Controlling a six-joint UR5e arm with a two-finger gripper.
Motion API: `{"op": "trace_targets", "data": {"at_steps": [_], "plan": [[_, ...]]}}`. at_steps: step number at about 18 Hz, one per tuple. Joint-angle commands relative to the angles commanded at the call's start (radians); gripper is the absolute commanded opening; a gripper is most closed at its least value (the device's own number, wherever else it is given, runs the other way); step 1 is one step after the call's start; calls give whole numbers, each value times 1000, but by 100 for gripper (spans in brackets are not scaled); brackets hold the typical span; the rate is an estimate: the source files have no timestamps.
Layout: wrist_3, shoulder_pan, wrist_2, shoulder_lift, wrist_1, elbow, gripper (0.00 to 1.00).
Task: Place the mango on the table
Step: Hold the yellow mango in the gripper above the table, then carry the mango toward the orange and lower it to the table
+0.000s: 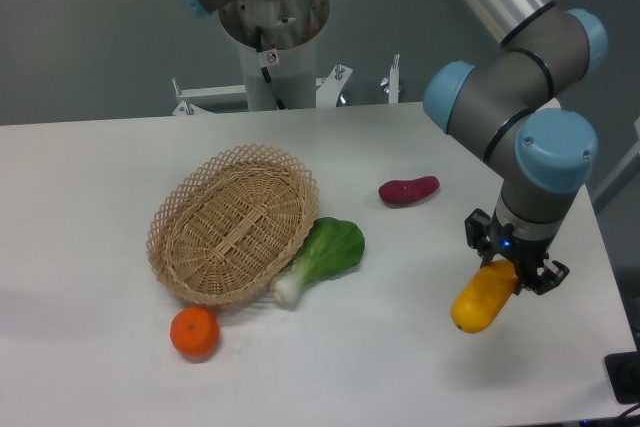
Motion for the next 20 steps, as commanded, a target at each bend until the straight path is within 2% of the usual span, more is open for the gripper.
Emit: {"op": "trace_targets", "data": {"at_steps": [5,8,10,13,19,20], "plan": [[-6,-35,-17,11,3,-57,44],[-83,-86,-15,9,8,-71,44],[-124,-141,-15,-1,47,-87,44],[-144,-178,-20,-8,104,-129,44],[-209,-252,-20,-43,112,-140,44],[-213,-262,-20,-54,135,-140,44]]}}
